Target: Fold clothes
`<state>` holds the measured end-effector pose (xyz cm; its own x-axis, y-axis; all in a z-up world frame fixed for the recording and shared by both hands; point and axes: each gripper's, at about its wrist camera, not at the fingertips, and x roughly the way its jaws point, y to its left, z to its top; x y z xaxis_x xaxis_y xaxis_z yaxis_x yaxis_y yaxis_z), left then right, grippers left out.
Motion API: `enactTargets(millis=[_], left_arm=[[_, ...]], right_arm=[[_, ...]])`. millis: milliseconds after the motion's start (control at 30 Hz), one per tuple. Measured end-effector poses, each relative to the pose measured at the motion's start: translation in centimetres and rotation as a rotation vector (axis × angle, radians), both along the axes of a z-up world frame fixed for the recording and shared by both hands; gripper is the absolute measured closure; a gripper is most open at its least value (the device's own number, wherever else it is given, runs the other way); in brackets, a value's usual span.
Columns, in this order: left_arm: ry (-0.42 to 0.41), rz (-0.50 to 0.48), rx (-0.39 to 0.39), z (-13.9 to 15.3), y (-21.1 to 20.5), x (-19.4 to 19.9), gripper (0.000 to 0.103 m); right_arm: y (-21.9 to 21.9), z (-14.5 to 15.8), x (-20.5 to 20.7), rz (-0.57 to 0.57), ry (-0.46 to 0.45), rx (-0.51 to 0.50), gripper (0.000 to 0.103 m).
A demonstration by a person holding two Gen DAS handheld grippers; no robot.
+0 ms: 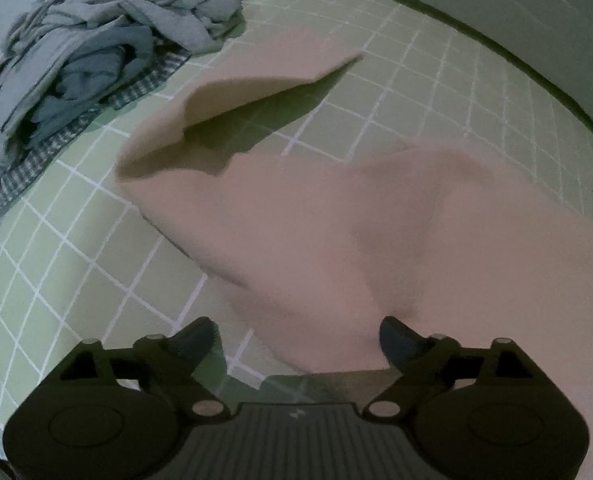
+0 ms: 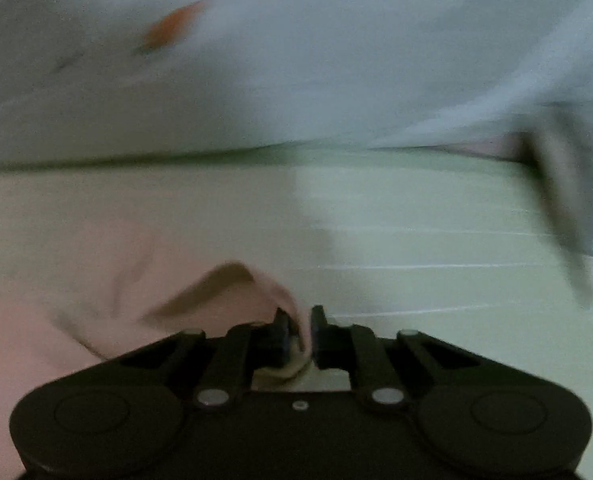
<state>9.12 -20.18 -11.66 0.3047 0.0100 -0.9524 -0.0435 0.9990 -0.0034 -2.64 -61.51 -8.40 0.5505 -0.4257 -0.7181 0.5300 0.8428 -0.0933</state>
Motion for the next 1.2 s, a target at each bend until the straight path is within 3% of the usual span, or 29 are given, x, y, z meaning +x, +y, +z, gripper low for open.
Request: enactTargets(millis=[100,233,300,367,433,500,633,767,867,1067,1200], left_arm=[[0.002,-0.050,0.003,-0.3,-1.0,-0.4,0.003],[-0.009,-0.082,0.030,-0.4,-2.0,-0.8,0.003],[-0.002,-0.075,0.019,-0.5,-1.9,-0.8,0.003],[0.001,-0.065,0.009,-0.6,-1.7,-0.8,0.002],[0.000,-0.061,0.008,-0.5,-1.7,-0.9,0.002],[-0.002,-0.060,0.008,-0.4,-1.9,-0.9,0.002],[-0.020,-0.059,0.010,-0.4,-1.6,-0.2,0.002],[-0.042,-0.038,0.053,0.2,-1.5,0.9,0.003],[-0.094,-0.037,0.068,1.8,-1.5,0.1,0.003],[-0.152,-0.076,0.014,4.2,-1.6,-4.0,0.003],[-0.167,-0.120,-0.034,5.3,-1.5,-7.5,0.003]], right_arm=[[-2.5,0.9,-3.9,-0.124,0.000,-0.074,0.096],[-3.0,-0.7,-5.8,-0.150,0.138,-0.043,0.091],[-2.3,-1.1,-6.4,-0.144,0.147,-0.055,0.063],[-1.7,-1.0,-6.5,-0.149,0.103,-0.048,0.049],[-1.7,-0.9,-6.2,-0.158,0.041,0.003,0.044],[-1.7,-1.3,-5.5,-0.153,0.012,0.077,0.033],[-1.6,-2.7,-3.7,-0.089,0.040,0.145,0.032],[-1.9,-2.9,-2.9,-0.099,0.072,0.105,0.033],[-1.6,-1.4,-4.8,-0.141,-0.006,0.100,0.027],[0.1,-1.1,-10.3,-0.177,-0.064,0.085,0.000],[1.9,-2.3,-13.5,-0.139,-0.050,0.153,0.000]])
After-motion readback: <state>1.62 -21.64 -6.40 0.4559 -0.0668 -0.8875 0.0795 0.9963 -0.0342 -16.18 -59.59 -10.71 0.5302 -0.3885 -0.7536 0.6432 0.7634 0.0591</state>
